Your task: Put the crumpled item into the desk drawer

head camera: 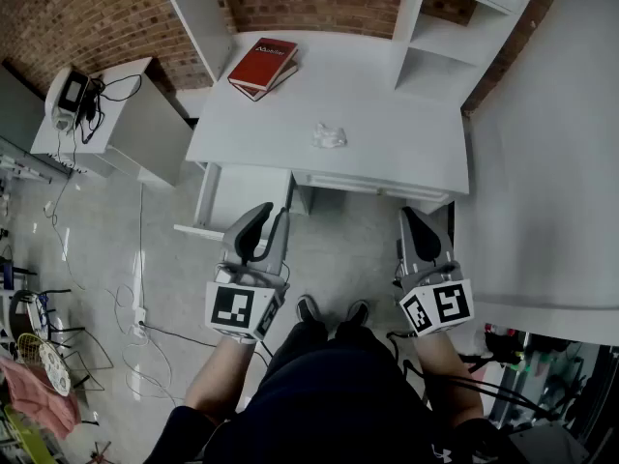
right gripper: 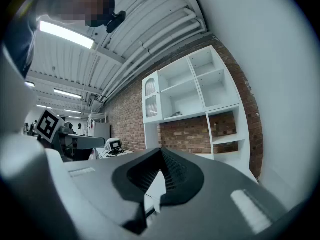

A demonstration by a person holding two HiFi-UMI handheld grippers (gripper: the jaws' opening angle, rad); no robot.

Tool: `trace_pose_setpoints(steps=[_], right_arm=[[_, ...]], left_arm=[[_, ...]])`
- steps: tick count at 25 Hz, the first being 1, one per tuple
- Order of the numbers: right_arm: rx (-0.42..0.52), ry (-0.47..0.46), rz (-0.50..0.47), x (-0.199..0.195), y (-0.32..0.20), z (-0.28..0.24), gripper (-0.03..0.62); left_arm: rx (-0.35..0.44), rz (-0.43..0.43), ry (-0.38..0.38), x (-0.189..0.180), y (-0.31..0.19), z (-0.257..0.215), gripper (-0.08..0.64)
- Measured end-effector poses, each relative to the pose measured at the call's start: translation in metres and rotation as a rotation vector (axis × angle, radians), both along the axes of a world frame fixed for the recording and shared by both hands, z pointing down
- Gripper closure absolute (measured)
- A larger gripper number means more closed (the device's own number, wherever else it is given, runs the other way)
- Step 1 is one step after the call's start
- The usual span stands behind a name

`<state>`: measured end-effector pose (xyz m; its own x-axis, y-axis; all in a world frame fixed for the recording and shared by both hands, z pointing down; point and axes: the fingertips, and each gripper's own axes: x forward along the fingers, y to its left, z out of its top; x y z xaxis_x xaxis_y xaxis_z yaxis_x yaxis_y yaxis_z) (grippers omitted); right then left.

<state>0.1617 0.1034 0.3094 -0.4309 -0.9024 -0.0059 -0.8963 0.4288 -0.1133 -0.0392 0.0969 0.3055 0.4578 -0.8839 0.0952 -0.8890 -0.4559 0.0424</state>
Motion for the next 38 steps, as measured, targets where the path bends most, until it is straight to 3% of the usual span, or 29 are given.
trace_pose_setpoints(steps=[17,24,31,38], right_arm=[[0.021,0.002,0.097,-0.029,-0.001,-0.016,0.591],[-0.010,0.018,0.155,-0.033,0.000,-0.007,0.589],[-0.048,0.009,0.141,-0.033,-0.027,0.009,0.590],[-0.051,-0.038,0.074,-0.035,-0.075,0.023,0.589]], left_arm=[[0.034,0.044,0.030,-0.050,-0.008,-0.006,0.474],[0.010,0.082,0.053,-0.058,-0.018,0.004,0.474],[-0.024,0.077,0.047,-0.053,-0.044,0.017,0.474],[-0.007,0.049,-0.025,-0.048,-0.076,0.023,0.474]])
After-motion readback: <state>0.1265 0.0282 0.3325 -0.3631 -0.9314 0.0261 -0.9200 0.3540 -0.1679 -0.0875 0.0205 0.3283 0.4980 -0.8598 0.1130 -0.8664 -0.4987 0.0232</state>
